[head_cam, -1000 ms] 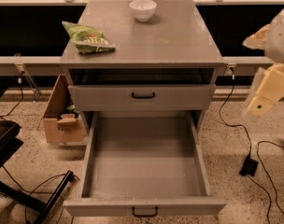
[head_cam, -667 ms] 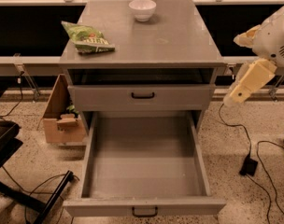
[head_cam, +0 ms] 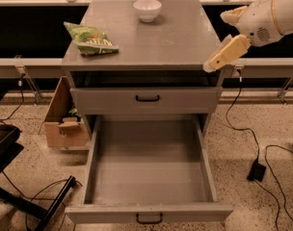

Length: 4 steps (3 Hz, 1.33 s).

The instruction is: Place green jalapeno chip bag into middle drawer

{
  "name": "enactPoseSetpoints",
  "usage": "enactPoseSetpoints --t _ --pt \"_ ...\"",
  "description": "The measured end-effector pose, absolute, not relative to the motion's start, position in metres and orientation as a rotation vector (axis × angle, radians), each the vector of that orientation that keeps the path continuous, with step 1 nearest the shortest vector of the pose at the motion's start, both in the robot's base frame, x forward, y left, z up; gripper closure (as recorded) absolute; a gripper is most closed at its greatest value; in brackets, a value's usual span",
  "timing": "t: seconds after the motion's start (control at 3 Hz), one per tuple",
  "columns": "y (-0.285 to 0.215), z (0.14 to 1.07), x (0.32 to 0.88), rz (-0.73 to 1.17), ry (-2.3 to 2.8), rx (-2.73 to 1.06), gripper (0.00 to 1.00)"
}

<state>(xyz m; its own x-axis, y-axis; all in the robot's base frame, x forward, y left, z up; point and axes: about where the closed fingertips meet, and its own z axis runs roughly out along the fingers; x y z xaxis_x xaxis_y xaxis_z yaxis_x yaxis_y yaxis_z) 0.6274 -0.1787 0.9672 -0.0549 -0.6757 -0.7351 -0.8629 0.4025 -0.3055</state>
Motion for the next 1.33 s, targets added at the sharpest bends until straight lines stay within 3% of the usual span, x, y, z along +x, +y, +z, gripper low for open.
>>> enactPoseSetpoints --t 0.67,1.33 --pt "-0.165 0.953 0.644 0.338 1.792 -1.347 0.00" --pt "-0.047 0.921 0.772 0.586 1.635 -1.298 0.00"
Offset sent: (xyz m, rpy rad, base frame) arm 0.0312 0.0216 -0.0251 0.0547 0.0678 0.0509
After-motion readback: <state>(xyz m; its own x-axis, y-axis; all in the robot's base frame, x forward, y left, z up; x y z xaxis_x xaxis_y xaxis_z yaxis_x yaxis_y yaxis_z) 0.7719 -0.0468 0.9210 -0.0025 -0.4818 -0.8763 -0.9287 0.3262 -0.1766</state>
